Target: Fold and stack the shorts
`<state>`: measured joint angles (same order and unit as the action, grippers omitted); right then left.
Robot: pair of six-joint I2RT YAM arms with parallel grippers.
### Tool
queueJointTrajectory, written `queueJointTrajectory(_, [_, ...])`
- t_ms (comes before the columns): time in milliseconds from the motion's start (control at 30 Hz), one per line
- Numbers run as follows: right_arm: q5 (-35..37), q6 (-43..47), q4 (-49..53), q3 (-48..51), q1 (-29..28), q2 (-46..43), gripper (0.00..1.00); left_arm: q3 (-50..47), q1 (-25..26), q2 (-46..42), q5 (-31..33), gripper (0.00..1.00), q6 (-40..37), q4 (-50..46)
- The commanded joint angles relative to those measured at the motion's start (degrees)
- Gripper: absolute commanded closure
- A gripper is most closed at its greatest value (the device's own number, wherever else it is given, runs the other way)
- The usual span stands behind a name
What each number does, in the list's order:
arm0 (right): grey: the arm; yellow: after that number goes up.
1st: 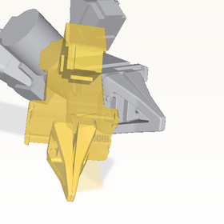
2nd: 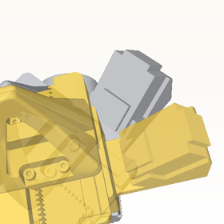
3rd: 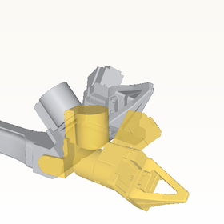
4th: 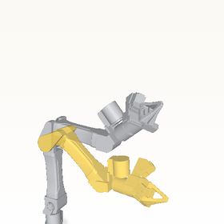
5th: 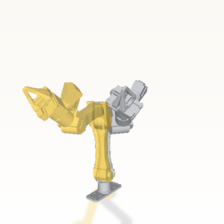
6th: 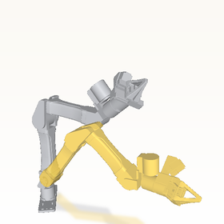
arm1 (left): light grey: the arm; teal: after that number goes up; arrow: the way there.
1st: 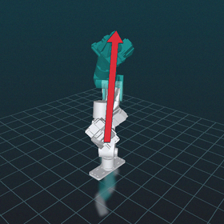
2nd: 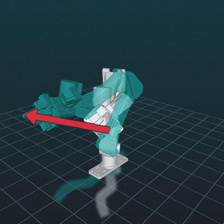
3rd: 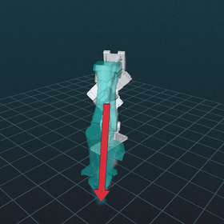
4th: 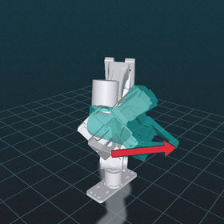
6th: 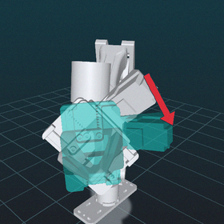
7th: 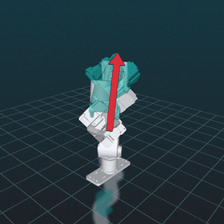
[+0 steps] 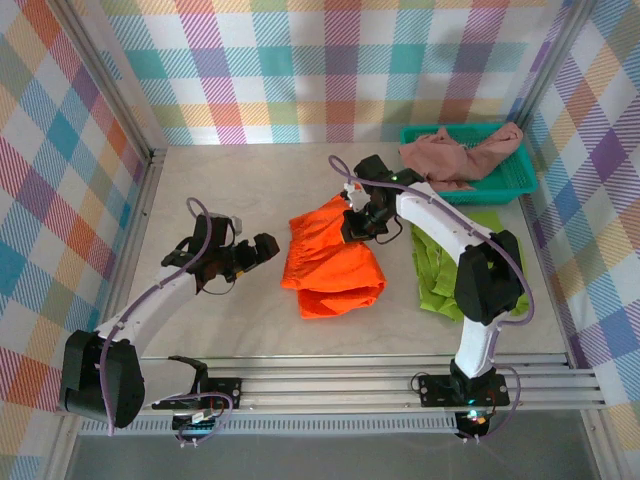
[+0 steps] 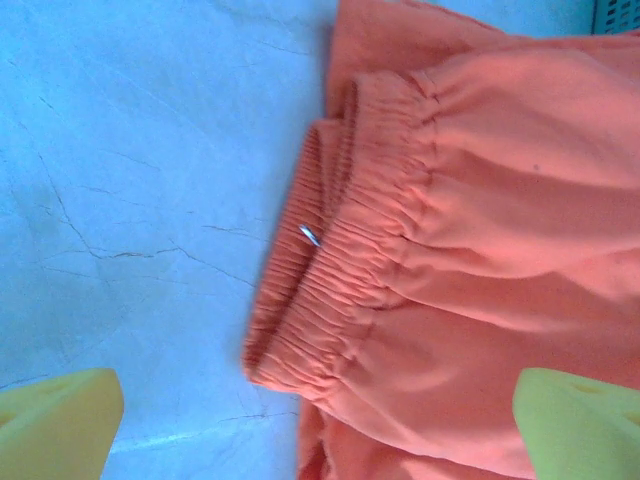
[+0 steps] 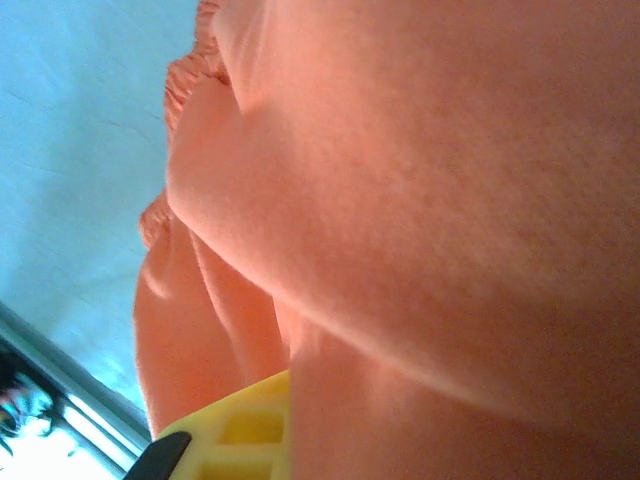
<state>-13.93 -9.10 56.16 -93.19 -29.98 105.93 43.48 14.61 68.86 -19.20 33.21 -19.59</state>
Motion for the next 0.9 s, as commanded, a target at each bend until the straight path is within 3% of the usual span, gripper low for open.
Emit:
queueJointTrajectory(0, [9.19,4.79,13.12,-4.03,0.27,-1.60,1.00,-0.94,-0.02,-0.59,0.05,0.00,0.29,-0.93])
queueJointTrajectory(400, [23.00,4.50,27.71,-15.03,1.73,-1.25,1.00,-2.10,-0.02,-1.62,-0.90,0.00,1.23,0.99])
queueJointTrajectory(867, [27.86,3.13,38.33,-25.77,6.16,-2.86,1.00,-2.61,-0.02,-2.06,-2.16,0.00,1.14,1.84])
